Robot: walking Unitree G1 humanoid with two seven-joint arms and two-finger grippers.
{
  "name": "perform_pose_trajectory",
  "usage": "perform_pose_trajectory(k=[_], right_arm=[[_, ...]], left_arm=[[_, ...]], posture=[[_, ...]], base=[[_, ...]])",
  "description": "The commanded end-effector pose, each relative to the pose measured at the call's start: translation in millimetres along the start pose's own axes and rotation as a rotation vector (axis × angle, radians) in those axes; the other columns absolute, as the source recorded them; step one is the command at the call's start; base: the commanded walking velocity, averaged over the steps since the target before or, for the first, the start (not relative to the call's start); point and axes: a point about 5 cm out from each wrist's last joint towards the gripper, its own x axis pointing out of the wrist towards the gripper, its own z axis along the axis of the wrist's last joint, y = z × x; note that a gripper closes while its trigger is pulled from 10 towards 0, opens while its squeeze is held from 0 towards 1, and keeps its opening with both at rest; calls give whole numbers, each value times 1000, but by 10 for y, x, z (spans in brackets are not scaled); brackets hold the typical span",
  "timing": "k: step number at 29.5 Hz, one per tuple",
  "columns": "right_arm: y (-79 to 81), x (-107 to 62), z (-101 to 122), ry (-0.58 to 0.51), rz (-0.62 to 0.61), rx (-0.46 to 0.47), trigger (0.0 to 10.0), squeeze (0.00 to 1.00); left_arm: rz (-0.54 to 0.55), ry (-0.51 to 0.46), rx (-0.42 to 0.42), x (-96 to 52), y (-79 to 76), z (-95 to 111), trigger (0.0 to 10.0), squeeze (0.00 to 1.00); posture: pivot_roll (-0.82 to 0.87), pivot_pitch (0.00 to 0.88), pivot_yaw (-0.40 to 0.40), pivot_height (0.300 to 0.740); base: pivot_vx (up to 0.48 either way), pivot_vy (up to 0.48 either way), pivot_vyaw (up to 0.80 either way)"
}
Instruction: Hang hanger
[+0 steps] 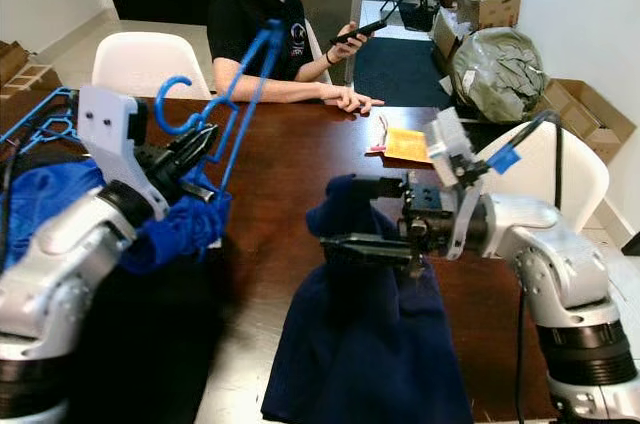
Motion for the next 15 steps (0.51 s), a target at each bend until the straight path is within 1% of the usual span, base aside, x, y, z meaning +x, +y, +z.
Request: perform_pose_trajectory(k=[1,2,3,4,5,6,7,8,9,10,11,13,14,15], right_arm=[[-77,-39,-59,70,-70,-30,10000,1000],[-101,-29,-156,144,-96,-35,10000,1000],[-101,-29,-156,144,-96,-35,10000,1000],[-112,-22,-220,192,-110,-39,10000,1000],[-98,-24,-323,279,-115,-42,10000,1000],[-68,-50,-450,399,-109,-39,10000,1000],[-68,-50,-450,399,-109,-39,10000,1000],[45,-158,-653,617,-57,-16,10000,1000],[45,-158,-653,617,-57,-16,10000,1000],[103,-206,-676,669,-25,6,10000,1000],[103,-206,-676,669,-25,6,10000,1000],[150,-294,-645,741,-5,20,10000,1000],[104,-376,-630,804,-43,-2,10000,1000],[104,-376,-630,804,-43,-2,10000,1000]], left_arm=[[-145,-21,32,8,-103,140,10000,0],[-176,-15,47,17,-119,153,10000,0],[-176,-15,47,17,-119,153,10000,0],[-190,-11,55,24,-127,156,10000,0],[-203,-7,58,38,-145,150,10000,0],[-213,-5,52,54,-177,130,10000,0],[-213,-5,52,54,-177,130,10000,0],[-232,-4,34,80,-243,105,10000,0],[-232,-4,34,80,-243,105,10000,0],[-241,-3,29,83,-267,99,10000,0],[-241,-3,29,83,-267,99,10000,0],[-254,1,19,86,-289,98,10000,0],[-262,4,13,84,-290,100,10000,0],[-262,4,13,84,-290,100,10000,0]], posture=[[94,60,-50,740],[96,59,-46,740],[96,59,-46,740],[96,59,-46,740],[96,60,-42,740],[96,60,-42,740],[96,60,-42,740],[92,61,-43,740],[92,61,-43,740],[92,61,-43,740],[92,61,-43,740],[92,61,-43,740],[88,60,-43,740],[88,60,-43,740]], base=[[0,0,0],[0,0,0],[0,0,0],[0,0,0],[0,0,0],[0,0,0],[0,0,0],[0,0,0],[0,0,0],[0,0,0],[0,0,0],[0,0,0],[0,0,0],[0,0,0]])
